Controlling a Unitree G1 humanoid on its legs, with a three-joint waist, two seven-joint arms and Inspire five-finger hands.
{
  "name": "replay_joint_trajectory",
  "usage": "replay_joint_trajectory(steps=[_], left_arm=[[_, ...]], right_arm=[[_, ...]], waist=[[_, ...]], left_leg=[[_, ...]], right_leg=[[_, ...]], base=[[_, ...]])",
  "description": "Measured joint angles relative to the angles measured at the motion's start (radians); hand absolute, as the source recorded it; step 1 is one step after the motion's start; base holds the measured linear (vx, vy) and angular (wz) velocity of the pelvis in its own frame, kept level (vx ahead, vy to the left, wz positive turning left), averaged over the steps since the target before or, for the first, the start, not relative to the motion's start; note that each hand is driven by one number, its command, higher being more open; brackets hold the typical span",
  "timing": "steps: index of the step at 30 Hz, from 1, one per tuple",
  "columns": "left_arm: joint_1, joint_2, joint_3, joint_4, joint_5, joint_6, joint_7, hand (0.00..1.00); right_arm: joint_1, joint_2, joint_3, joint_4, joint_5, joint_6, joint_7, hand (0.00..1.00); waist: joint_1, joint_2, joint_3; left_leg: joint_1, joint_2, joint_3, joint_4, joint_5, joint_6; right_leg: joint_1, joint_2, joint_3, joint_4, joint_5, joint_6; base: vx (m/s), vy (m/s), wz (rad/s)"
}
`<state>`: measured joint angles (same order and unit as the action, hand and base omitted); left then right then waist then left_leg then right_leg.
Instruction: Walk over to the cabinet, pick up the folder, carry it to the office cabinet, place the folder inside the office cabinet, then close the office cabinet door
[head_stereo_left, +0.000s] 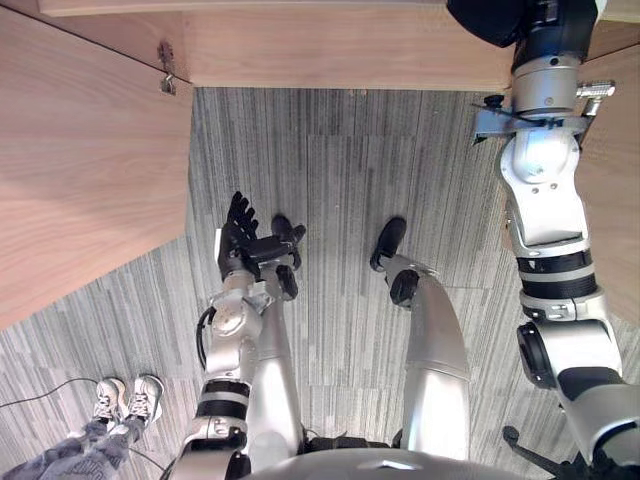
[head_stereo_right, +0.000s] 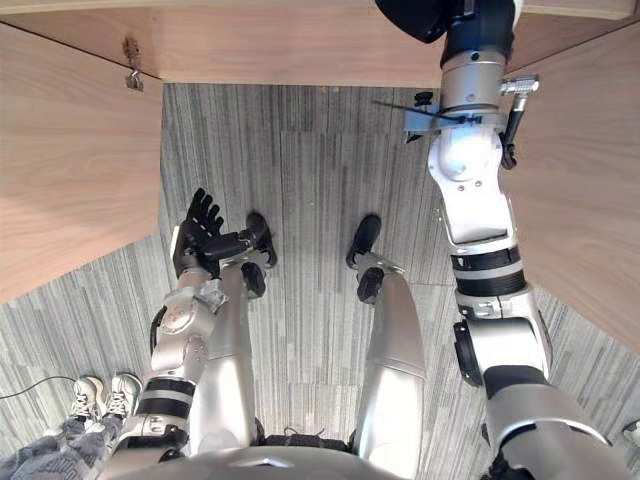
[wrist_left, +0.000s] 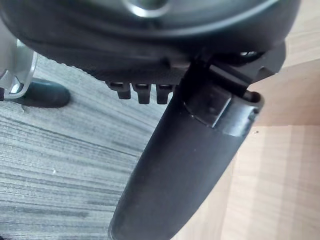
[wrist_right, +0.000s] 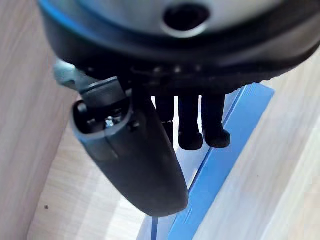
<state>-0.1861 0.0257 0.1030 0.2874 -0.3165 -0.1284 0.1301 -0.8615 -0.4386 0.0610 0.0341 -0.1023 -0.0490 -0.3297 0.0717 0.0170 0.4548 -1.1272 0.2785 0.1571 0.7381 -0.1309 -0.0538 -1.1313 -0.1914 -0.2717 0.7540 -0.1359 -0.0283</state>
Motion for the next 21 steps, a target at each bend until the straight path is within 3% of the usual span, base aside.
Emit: replay_joint_trajectory(steps=[12, 21], left_arm=[[-0.024, 0.003, 0.000, 0.030, 0.011, 0.000, 0.028, 1.00], [-0.038, 0.004, 0.000, 0.035, 0.010, -0.002, 0.048, 1.00]], right_arm=[[-0.063, 0.007, 0.073, 0.164, -0.174, 0.055, -0.002, 0.00], [-0.205, 0.005, 0.080, 0.280, -0.173, 0.084, -0.025, 0.00]], waist=[[-0.005, 0.000, 0.000], [-0.012, 0.000, 0.000]], left_leg=[[-0.023, 0.001, -0.009, 0.001, 0.004, -0.001], [-0.047, 0.001, -0.016, -0.004, 0.008, -0.005]], right_leg=[[-0.015, 0.002, -0.007, -0.002, 0.000, 0.000], [-0.034, 0.002, -0.016, -0.006, 0.001, -0.001]], base=[[0.00, 0.043, 0.01], [0.00, 0.007, 0.00]])
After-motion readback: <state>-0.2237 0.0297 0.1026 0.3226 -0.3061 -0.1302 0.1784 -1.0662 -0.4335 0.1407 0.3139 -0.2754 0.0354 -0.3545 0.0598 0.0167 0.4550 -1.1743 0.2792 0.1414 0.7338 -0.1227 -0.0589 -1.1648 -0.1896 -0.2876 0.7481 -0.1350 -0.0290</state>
